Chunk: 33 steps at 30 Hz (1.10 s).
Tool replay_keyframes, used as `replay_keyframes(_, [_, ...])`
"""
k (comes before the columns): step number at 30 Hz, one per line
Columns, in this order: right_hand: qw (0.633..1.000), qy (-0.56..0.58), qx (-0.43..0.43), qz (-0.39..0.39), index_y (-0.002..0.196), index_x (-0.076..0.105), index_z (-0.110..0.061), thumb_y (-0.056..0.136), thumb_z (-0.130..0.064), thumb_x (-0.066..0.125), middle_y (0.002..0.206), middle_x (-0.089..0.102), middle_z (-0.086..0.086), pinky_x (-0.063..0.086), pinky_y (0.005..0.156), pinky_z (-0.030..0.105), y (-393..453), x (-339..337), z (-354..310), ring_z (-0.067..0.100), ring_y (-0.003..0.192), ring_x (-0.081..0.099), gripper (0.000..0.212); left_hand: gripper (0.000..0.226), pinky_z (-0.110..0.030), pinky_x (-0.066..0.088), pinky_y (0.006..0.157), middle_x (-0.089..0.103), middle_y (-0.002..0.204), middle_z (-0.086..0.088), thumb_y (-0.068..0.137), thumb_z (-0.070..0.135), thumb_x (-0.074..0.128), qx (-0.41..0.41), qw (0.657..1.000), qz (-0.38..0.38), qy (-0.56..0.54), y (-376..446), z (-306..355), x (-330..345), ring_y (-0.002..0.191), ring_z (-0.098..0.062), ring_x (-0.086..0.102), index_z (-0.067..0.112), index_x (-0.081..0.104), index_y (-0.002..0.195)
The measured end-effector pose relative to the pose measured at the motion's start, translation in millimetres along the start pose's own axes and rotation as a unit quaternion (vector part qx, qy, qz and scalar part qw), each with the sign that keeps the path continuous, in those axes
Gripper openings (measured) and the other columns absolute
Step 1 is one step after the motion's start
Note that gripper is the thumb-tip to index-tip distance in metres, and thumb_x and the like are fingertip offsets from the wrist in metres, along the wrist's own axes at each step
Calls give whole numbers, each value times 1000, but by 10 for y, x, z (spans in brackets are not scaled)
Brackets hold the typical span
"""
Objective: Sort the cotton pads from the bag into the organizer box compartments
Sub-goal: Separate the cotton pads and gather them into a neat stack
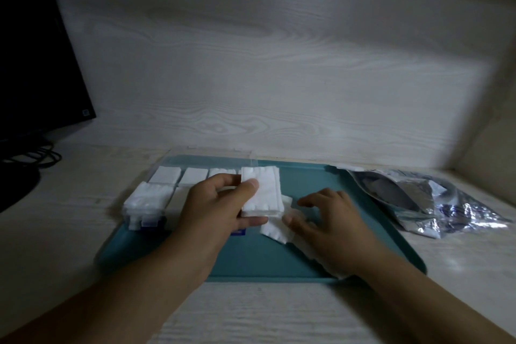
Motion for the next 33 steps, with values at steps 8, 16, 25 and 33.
replay_keyframes(8, [999,-2,25,-31,104,67,-29,72,-56,76,100,49,-11,38,93,28,20,8,-57,15,112,41,42,13,-30,60,63,74,96,-16,91,11,66,2,1000,-6,-2,-15,9,10,79,-26,75,3,69,101])
replay_keyframes(16, [992,104,60,-32,77,59,-31,71,-37,83,89,59,-4,43,63,21,30,15,-15,14,86,60,25,11,-29,60,61,74,95,-15,92,9,65,5,1000,-11,6,-31,9,24,78,-25,75,3,68,101])
replay_keyframes(25, [886,459,16,69,80,68,-2,77,-10,76,53,60,-2,39,48,16,-3,-429,-63,9,47,47,12,14,-30,61,63,72,100,-19,92,10,65,12,1000,-11,19,-36,9,14,85,-31,74,2,67,103])
replay_keyframes(33, [847,531,-19,-14,69,70,-4,68,-15,76,49,55,5,33,44,22,-139,-326,-300,13,43,41,13,14,-33,62,67,76,94,-12,92,9,64,-9,998,-47,39,-89,-64,54,84,-23,75,5,68,104])
Point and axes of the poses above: each hand's wrist, its own y-axis towards the middle knuckle, its own x-axis out of the palm, z = x × y, the point moved 1 cm from there along y, towards the middle knuckle
